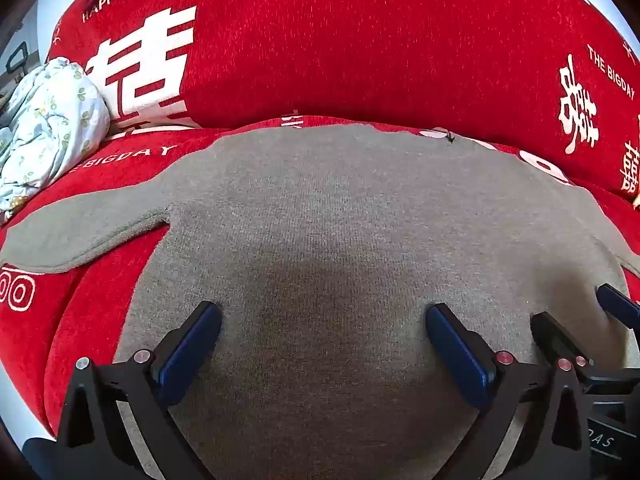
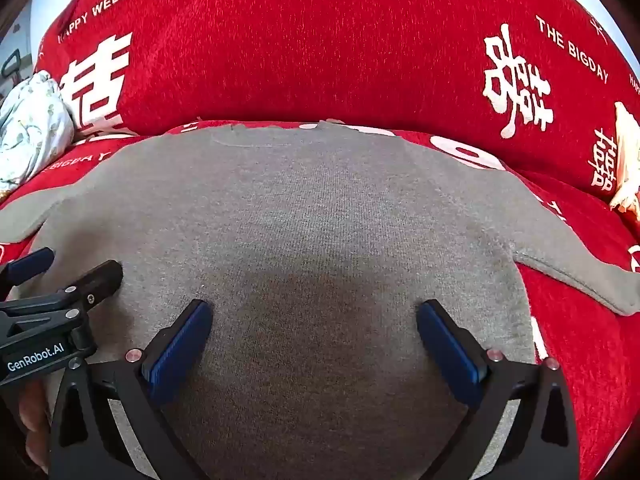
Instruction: Fold small clothes
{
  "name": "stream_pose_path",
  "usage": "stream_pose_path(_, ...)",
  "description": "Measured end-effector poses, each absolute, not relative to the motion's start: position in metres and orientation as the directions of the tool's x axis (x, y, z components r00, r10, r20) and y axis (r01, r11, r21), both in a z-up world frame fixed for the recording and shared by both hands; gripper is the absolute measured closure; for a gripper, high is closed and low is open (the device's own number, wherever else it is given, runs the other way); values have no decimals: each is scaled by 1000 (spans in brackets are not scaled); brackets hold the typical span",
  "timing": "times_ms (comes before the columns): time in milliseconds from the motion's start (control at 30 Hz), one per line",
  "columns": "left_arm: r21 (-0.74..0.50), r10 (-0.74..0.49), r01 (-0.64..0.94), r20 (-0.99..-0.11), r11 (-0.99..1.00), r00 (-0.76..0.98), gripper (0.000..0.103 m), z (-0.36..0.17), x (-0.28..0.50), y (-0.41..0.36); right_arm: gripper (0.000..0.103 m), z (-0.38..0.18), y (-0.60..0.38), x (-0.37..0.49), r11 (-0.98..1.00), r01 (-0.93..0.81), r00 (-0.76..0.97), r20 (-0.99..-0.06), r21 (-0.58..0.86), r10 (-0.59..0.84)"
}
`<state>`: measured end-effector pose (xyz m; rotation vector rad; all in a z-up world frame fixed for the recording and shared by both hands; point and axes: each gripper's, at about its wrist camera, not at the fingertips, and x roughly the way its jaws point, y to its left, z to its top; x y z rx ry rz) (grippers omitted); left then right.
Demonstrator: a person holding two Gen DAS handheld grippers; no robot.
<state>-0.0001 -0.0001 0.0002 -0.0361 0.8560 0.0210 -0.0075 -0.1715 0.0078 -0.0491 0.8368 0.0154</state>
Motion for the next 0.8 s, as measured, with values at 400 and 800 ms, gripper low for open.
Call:
stream_pose_path(400, -12, 12, -33, -759, 999, 651, 0, 2, 2, 0, 1, 7, -170, -7, 999, -34, 673, -740, -38, -5)
stream_pose_path(800, -8, 17, -36, -758, 999, 652, 0, 4, 2, 1, 1, 4, -171, -11, 999, -33, 673, -739, -43, -10)
